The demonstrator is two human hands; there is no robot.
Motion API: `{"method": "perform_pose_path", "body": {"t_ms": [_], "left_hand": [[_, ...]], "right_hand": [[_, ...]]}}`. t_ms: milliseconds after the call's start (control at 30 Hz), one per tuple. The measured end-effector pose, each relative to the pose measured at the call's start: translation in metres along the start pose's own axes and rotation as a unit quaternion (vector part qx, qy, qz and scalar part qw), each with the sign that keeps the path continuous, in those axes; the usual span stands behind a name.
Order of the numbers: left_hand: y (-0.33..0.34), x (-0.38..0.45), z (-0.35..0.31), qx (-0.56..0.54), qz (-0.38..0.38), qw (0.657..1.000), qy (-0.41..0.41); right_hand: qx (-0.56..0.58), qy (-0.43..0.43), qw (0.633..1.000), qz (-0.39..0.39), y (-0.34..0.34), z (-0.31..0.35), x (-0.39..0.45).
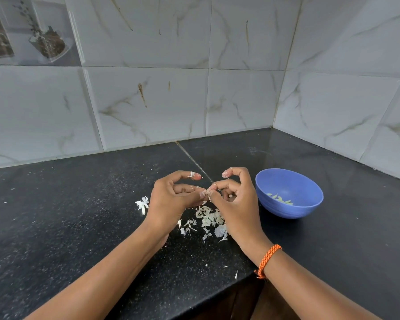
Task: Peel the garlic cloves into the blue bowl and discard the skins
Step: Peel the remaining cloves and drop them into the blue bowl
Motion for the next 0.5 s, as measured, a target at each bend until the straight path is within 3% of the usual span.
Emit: {"method": "perform_pose_path", "body": {"t_ms": [200,500], "left_hand": [[-0.004,0.002,0.001,-0.006,-0.009,1.0,0.006],[-0.002,0.001,0.001,0.001,-0.006,1.0,0.013]], "right_hand": [[0.012,0.009,1.0,-0.003,-0.004,-0.004,0.005],[-0.094,-0.056,0.994,0.025,-0.001,0.009,0.001]]}}
Point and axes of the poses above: each hand's wrist, its own x-axis towards the middle knuckle, its own y-axis out of the palm, z = x × y, the point moved 7 cm from there along x, towards the middle knuckle, and after that the axes turned 2 degrees about y, right-handed, at the moved point
